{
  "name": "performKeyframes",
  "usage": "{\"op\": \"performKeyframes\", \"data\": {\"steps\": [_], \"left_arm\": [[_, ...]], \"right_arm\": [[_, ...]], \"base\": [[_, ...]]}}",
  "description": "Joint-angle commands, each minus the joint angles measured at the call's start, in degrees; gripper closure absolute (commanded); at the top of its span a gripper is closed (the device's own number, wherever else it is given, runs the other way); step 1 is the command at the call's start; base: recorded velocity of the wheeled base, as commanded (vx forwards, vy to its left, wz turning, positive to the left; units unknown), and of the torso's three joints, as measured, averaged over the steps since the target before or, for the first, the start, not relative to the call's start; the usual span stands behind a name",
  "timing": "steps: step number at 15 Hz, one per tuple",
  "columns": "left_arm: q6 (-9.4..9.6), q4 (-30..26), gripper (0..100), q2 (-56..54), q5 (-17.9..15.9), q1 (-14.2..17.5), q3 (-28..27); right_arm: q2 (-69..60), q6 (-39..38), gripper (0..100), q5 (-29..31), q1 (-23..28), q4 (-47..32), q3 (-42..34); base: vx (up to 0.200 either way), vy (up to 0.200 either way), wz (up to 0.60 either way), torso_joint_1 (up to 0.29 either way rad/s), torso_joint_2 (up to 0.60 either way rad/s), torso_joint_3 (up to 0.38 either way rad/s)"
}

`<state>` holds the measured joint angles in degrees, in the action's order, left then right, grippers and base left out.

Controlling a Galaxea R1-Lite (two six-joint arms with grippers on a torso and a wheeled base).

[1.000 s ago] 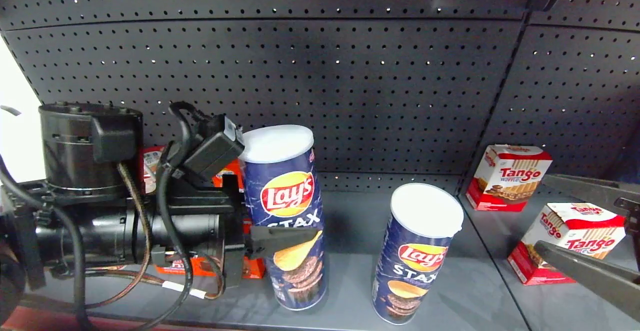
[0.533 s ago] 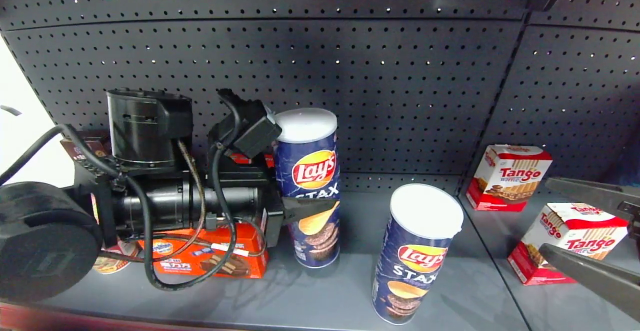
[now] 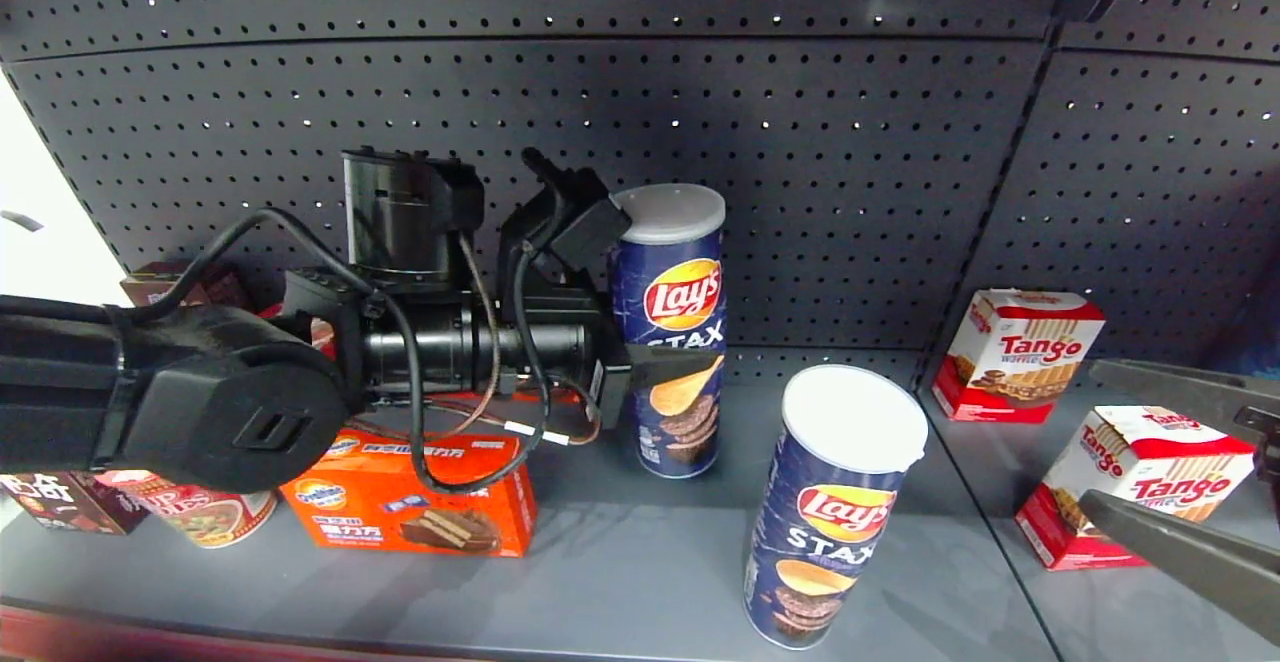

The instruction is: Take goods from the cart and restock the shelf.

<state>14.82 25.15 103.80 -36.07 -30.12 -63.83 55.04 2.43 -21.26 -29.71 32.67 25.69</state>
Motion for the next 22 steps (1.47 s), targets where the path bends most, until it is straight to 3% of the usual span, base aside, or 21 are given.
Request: {"op": "performKeyframes", "data": {"steps": [1,2,11,15,22], "left_arm": [[0.12,0.2,100,3.1,-2.2,0.1,-1.8],[0.12,0.1,100,3.3,-3.7,0.1,-2.6],[0.29,-1.4,100,9.3,-6.1,0.2,-9.5],[4.95,-1.2,100,13.9,-6.3,1.0,-11.1],[4.95,-1.5,100,17.5,-6.3,0.9,-16.2]], "right_arm": [[-0.4,0.0,0,-0.1,0.0,0.0,-0.4],[-0.6,0.0,0,-0.1,0.0,0.0,-1.1],[-1.4,-0.8,0,-0.1,0.1,0.0,-1.8],[-1.2,-0.8,0,-0.1,0.2,0.1,-1.6],[-1.3,-0.8,0,-0.2,0.3,0.2,-2.0]], "base": [[0.000,0.000,0.00,0.000,0.00,0.000],[0.000,0.000,0.00,0.000,0.00,0.000],[0.000,0.000,0.00,0.000,0.00,0.000],[0.000,0.000,0.00,0.000,0.00,0.000],[0.000,0.000,0.00,0.000,0.00,0.000]]}}
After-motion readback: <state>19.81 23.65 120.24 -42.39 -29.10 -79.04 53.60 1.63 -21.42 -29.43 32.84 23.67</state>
